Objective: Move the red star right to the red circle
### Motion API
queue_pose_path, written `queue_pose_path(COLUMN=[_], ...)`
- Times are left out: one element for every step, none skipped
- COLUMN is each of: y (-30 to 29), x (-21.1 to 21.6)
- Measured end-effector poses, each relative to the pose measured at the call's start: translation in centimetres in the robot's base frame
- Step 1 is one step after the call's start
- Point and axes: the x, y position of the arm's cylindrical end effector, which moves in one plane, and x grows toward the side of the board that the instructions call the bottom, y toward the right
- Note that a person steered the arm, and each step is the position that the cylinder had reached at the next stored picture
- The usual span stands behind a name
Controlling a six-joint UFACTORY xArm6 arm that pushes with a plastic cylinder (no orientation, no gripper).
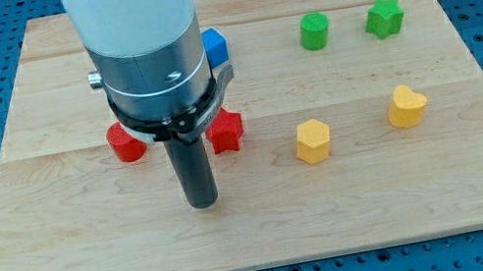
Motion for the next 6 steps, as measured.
queue_pose_path(y=[0.00, 0.04, 0.14, 0.14, 0.14, 0.76], x=[0.31, 0.31, 0.03, -0.13, -0.13, -0.13])
